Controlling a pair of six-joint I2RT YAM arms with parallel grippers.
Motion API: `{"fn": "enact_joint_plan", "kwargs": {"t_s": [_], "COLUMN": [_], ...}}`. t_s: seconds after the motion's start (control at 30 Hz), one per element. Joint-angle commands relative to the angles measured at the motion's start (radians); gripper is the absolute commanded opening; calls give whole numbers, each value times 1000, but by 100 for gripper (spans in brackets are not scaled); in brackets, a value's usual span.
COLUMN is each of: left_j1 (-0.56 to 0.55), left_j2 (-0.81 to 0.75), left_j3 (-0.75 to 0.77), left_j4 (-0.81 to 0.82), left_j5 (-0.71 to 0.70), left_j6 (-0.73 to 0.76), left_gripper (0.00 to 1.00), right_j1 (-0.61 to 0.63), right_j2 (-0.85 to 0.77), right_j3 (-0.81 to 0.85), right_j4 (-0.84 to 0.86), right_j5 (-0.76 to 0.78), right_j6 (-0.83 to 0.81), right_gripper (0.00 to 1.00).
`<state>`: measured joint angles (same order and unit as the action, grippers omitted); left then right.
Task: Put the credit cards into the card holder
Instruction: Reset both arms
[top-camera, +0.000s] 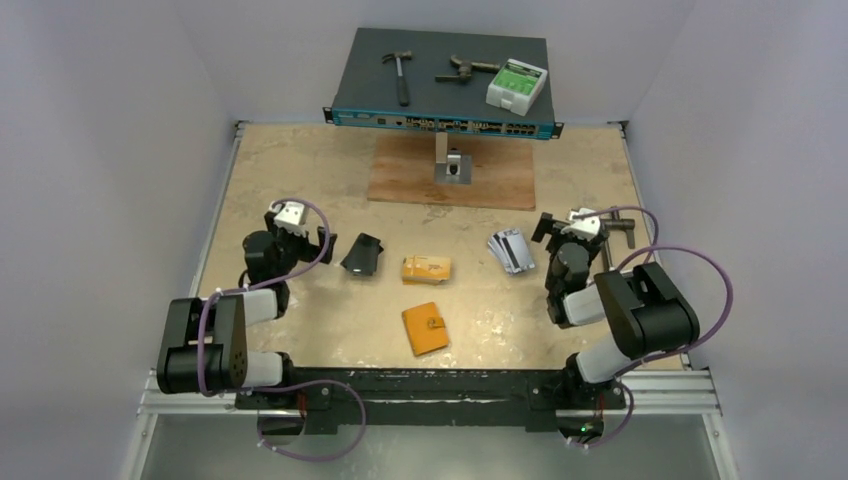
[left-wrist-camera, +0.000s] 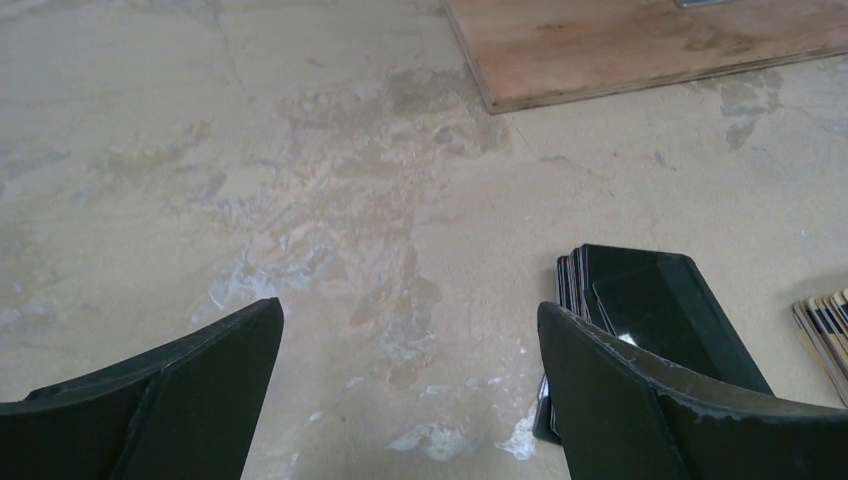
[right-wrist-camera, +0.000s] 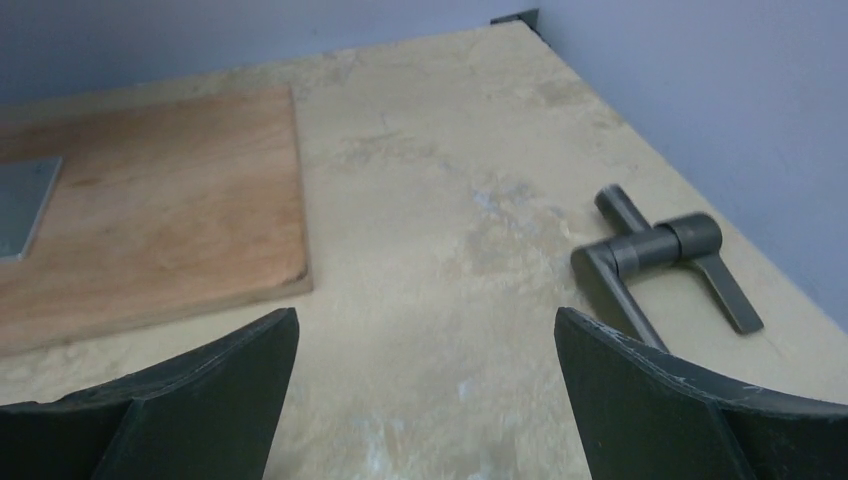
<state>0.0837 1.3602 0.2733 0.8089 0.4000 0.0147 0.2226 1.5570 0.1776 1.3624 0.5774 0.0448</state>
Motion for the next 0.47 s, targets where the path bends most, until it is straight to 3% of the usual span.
{"fn": "enact_joint_plan", "kwargs": {"t_s": [0.0,0.07,0.43], "left_j1": [1,1,0], "left_j2": [0,-19,-4], "left_j3": [23,30,24], "left_j4": [165,112,149], "left_j5": [-3,-10,-23], "left_j6": [24,30,23], "left_gripper": [100,100,100], "right_j1": [-104,-110,-110], "right_j2": [-50,-54,-48], "right_j3": [117,106,103], "right_j4": [-82,-65,-37], "right_j5": [-151,-156,-131], "right_j6": [67,60,38], "right_gripper": [99,99,99]}}
